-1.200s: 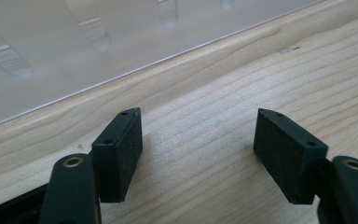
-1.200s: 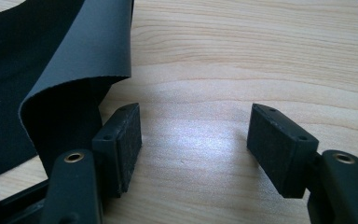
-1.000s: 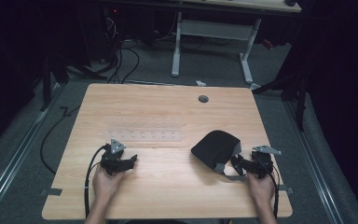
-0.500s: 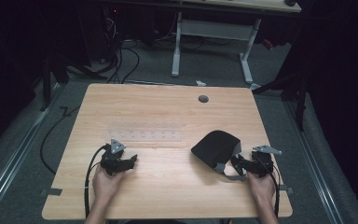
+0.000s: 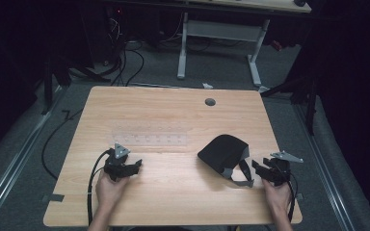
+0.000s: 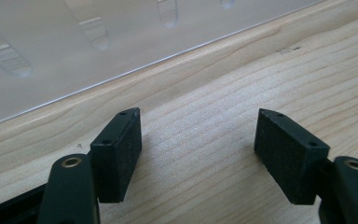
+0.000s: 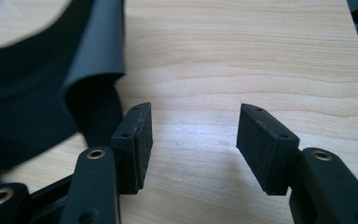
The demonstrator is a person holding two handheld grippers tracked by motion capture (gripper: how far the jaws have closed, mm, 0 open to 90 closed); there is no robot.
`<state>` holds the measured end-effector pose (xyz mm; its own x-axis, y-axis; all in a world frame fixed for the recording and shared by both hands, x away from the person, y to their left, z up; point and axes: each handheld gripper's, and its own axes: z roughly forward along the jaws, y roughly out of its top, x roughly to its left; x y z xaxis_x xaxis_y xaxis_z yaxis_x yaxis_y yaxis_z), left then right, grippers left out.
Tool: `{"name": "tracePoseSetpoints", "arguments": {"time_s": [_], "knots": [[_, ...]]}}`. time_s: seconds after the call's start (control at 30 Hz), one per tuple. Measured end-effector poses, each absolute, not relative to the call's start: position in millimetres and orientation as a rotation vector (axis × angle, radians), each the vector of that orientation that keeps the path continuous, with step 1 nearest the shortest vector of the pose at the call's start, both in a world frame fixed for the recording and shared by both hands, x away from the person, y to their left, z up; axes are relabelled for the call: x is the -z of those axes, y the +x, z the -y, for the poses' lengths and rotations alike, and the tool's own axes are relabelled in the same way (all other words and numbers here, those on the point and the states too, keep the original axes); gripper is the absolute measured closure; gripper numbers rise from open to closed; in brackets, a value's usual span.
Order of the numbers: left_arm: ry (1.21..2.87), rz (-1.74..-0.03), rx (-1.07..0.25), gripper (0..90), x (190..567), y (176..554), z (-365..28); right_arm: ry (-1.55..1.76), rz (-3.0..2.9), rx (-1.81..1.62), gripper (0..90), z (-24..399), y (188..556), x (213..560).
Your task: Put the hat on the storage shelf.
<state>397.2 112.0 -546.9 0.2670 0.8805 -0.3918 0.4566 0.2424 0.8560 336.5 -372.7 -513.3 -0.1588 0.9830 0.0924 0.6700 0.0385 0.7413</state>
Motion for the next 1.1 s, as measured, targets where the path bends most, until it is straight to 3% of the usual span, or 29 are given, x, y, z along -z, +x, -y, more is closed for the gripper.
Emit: {"name": "tracePoseSetpoints", "arguments": {"time_s": [0.47, 1.1], "knots": [[1.385, -1.362, -0.465, 32.4, 547, 397, -112, 1.594, -1.894, -1.118, 41.9, 361, 341, 486], [1.384, -1.362, -0.466, 32.2, 547, 397, -112, 1.609, -1.932, -1.137, 34.2, 349, 373, 483]]}}
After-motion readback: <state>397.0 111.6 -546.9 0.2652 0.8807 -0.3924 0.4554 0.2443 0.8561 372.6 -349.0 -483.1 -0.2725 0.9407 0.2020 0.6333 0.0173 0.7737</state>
